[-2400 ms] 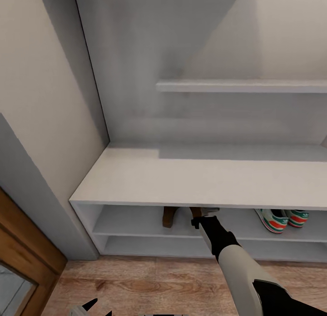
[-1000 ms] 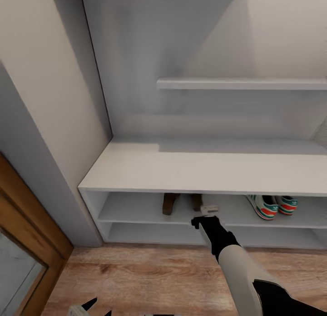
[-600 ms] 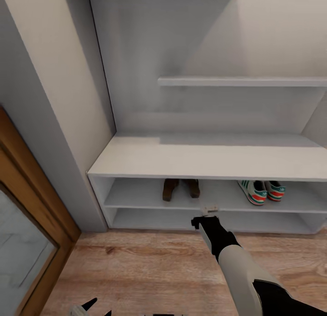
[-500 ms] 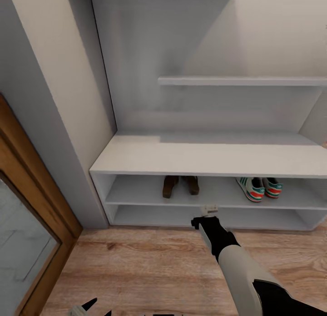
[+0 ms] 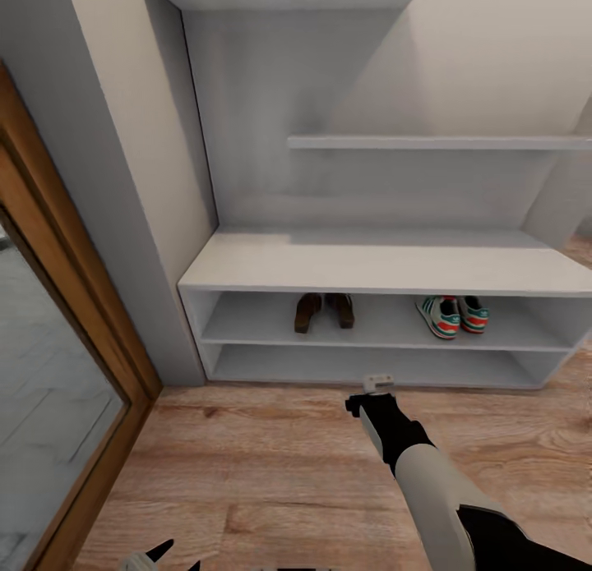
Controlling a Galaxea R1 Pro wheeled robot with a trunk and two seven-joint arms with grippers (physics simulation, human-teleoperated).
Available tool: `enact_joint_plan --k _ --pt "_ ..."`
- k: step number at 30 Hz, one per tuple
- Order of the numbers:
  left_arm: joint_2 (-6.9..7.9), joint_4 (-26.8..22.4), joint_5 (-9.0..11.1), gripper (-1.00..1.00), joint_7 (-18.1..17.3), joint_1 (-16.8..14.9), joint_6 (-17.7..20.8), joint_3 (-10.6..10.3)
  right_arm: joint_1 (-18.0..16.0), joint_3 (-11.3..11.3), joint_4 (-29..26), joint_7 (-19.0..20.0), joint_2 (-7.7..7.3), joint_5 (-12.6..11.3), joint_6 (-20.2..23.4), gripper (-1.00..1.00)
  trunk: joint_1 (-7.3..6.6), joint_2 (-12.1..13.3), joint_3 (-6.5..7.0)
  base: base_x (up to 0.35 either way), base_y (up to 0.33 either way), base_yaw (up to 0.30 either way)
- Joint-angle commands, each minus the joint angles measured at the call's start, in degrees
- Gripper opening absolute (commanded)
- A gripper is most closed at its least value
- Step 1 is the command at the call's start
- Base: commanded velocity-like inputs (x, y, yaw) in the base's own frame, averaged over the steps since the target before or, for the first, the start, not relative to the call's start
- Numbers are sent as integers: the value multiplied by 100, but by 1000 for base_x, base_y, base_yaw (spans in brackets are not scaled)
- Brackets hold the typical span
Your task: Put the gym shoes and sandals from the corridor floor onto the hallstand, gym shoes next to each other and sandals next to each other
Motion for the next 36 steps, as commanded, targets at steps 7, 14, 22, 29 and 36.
enact_joint_plan --k 7,14,22,29,36 --pt "3 -2 -70 100 -20 2 -22 46 121 -28 170 12 6 55 -722 100 -5 -2 -5 -337 0 0" --pt "10 -1 -71 100 -9 2 -25 47 305 -26 920 21 -27 57 -1804 100 -5 -2 -5 -151 0 0" --pt "15 -3 -70 100 -19 10 -37 55 538 -20 2091 59 -679 57 -3327 100 -5 -2 -5 -12 0 0" --pt "50 -11 -59 100 -27 11 -38 54 1283 -20 2267 556 -1219 40 -4418 100 -15 3 84 0 0 0" --pt "61 -5 -69 100 -22 15 -40 56 1644 -20 2273 1168 -1536 25 -4760 100 -33 12 239 0 0 0"
